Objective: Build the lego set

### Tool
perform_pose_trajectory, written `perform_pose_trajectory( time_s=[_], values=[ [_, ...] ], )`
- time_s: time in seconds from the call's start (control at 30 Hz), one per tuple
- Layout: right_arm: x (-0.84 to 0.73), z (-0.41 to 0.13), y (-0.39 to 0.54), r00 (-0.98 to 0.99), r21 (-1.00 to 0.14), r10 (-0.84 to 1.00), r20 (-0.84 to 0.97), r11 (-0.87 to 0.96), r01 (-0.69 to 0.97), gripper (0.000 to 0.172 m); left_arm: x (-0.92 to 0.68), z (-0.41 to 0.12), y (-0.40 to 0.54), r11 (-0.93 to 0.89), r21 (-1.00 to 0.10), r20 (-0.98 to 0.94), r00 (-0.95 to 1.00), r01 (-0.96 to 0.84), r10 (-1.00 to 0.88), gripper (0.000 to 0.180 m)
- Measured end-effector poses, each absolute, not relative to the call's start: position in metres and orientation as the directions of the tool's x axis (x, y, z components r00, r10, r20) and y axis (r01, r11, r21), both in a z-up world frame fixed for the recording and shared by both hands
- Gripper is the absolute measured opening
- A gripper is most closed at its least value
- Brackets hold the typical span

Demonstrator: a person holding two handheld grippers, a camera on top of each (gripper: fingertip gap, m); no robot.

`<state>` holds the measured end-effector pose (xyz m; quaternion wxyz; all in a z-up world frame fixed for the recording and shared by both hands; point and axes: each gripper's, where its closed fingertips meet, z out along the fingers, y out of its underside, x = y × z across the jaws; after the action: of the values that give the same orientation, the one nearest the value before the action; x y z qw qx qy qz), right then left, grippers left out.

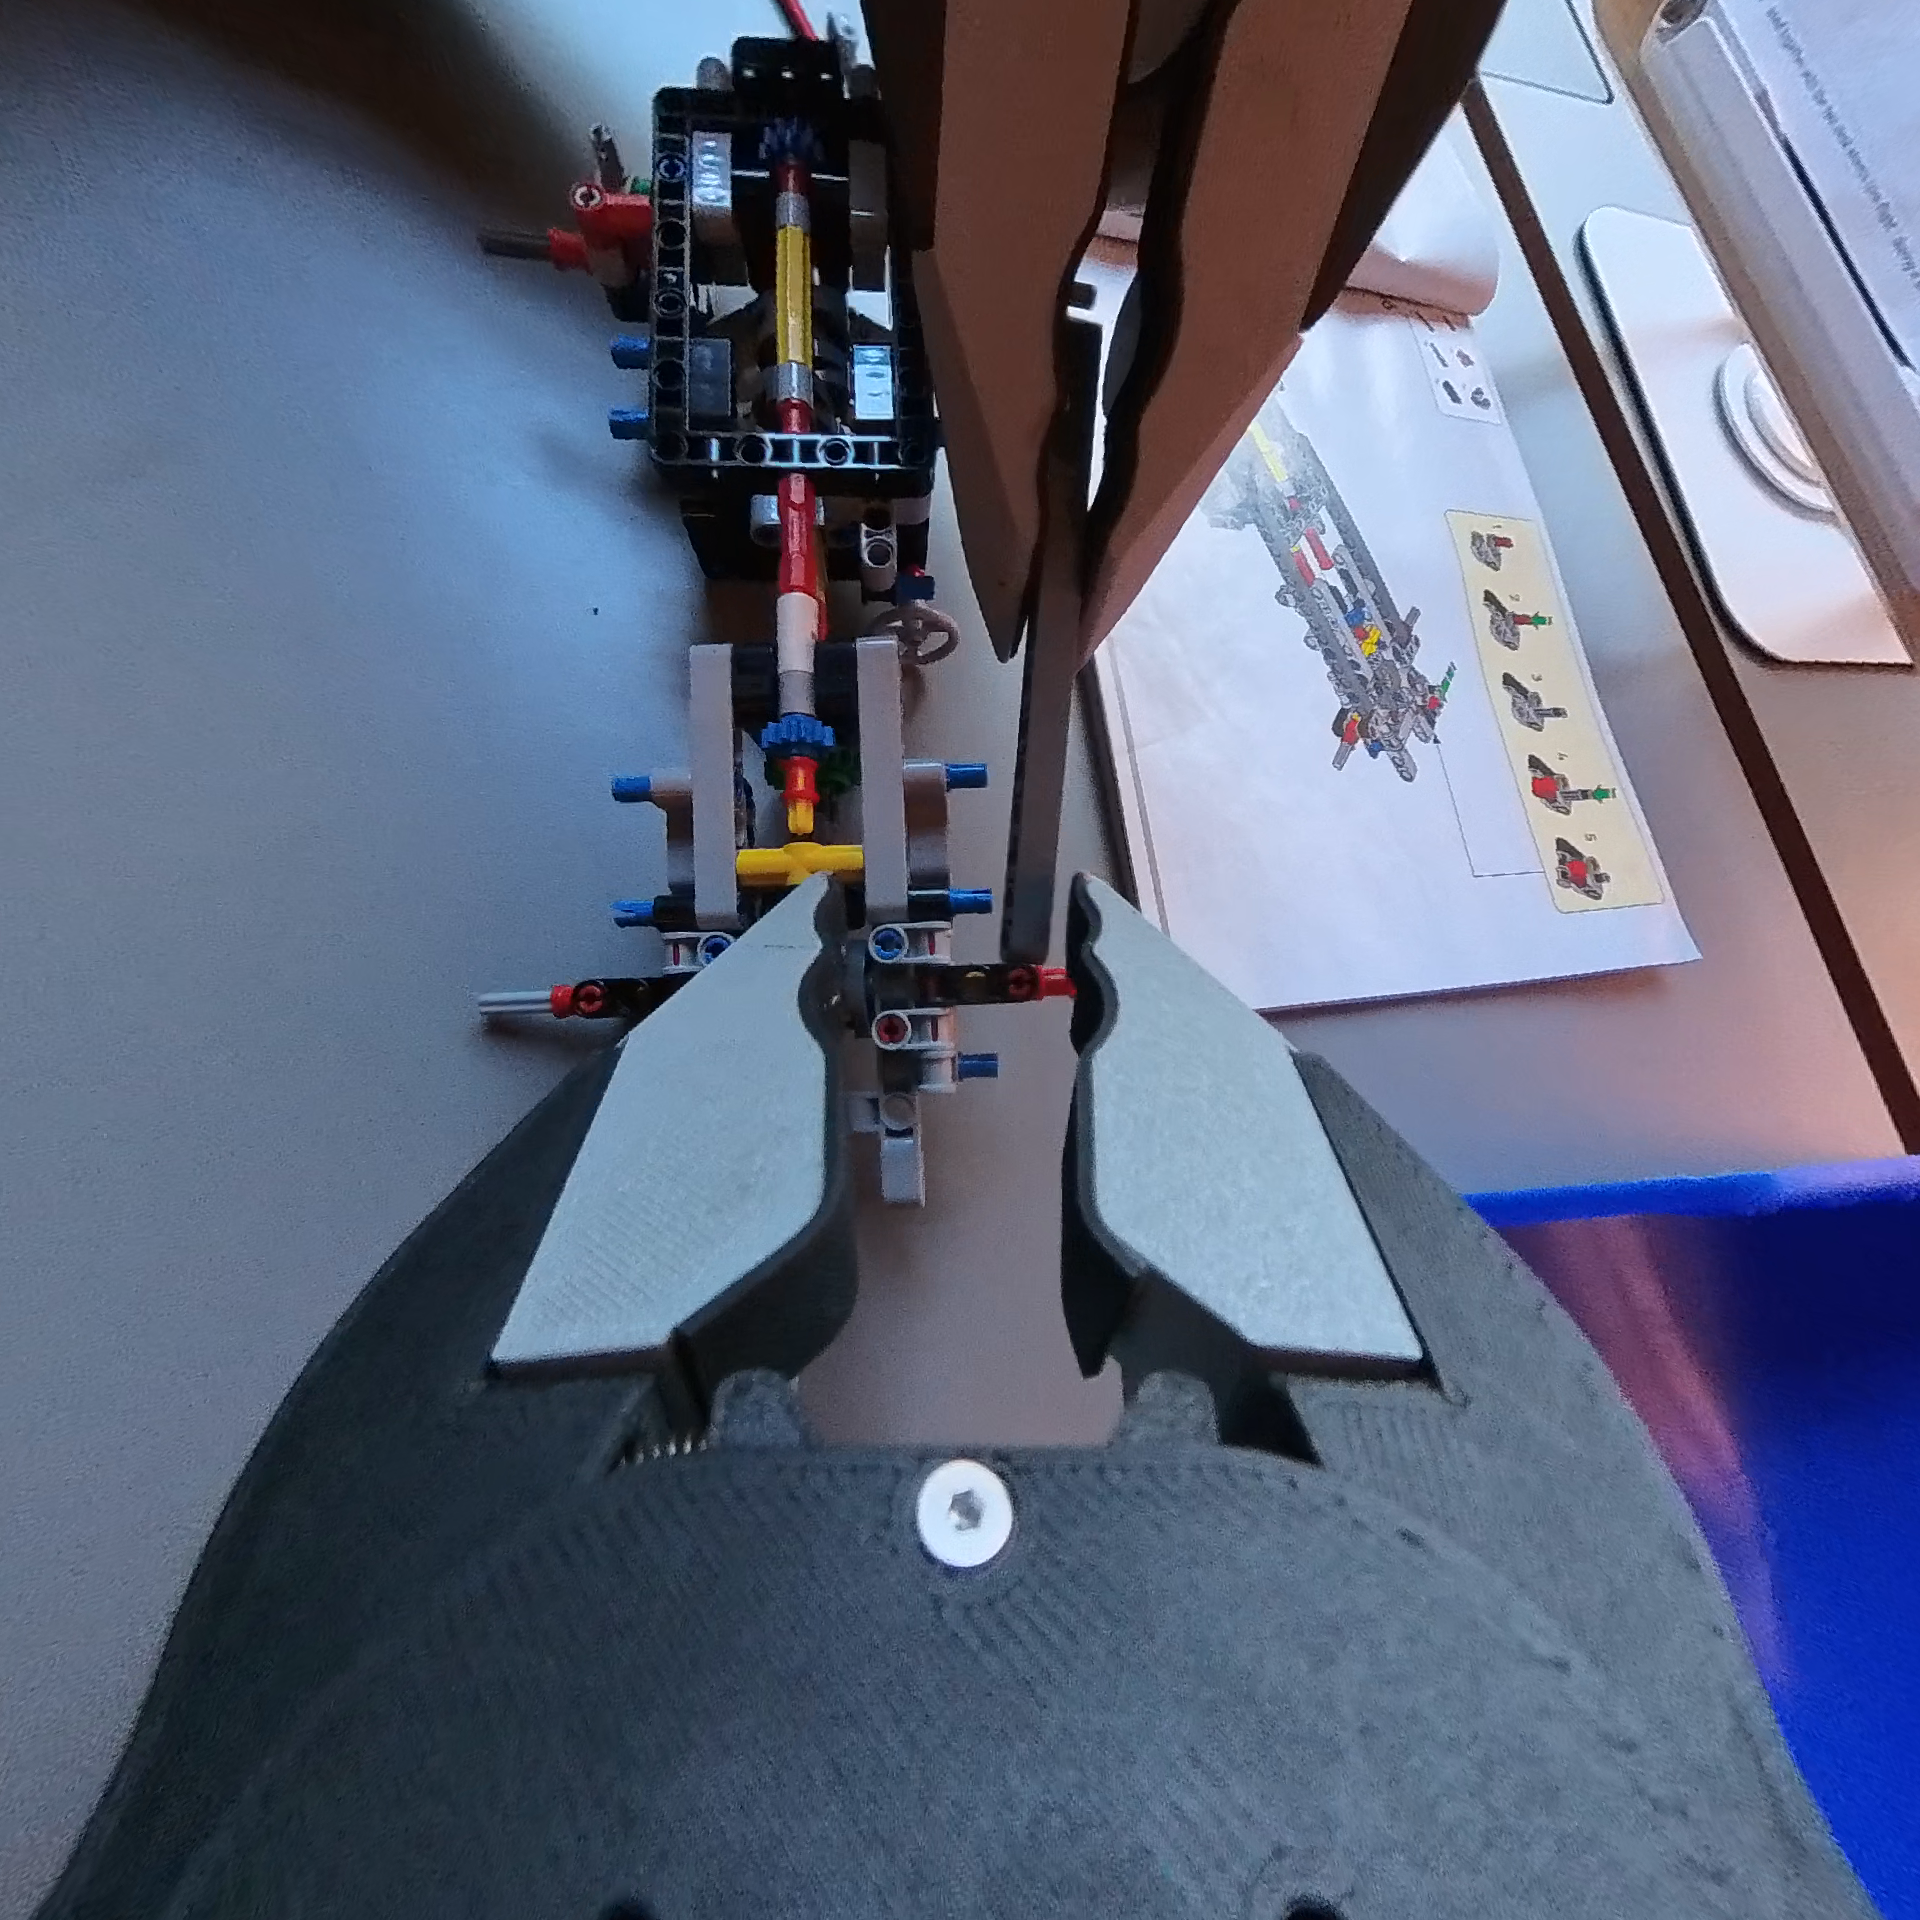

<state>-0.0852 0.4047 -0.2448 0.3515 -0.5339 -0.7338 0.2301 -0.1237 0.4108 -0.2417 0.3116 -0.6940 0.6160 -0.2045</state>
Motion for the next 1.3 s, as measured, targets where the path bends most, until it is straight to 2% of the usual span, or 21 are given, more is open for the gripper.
perform_pose_trajectory(
  time_s=[0.13,0.27,0.67,0.9,1.3],
  values=[
    [-0.0842,-0.2454,0.4053,-0.182,-0.714,0.949,0.258,0.314,0.626,0.038,-0.1239,-0.2441,0.4088,-0.053,-0.685,-0.097,0.163,-0.727,-0.982,0.006],
    [-0.0811,-0.2498,0.4083,-0.190,-0.696,0.943,0.273,0.330,0.638,0.029,-0.1250,-0.2424,0.4074,-0.045,-0.679,-0.131,0.181,-0.733,-0.975,0.006],
    [-0.0832,-0.2484,0.4070,-0.213,-0.701,0.931,0.296,0.363,0.614,0.032,-0.1266,-0.2390,0.4058,-0.022,-0.673,-0.235,0.242,-0.740,-0.942,0.006],
    [-0.0819,-0.2485,0.4074,-0.226,-0.647,0.895,0.384,0.435,0.627,0.030,-0.1301,-0.2419,0.4039,-0.043,-0.682,-0.239,0.278,-0.730,-0.930,0.007],
    [-0.0830,-0.2486,0.4088,-0.227,-0.638,0.886,0.404,0.450,0.625,0.030,-0.1285,-0.2424,0.4041,-0.025,-0.666,-0.260,0.264,-0.746,-0.929,0.006]
  ],
)
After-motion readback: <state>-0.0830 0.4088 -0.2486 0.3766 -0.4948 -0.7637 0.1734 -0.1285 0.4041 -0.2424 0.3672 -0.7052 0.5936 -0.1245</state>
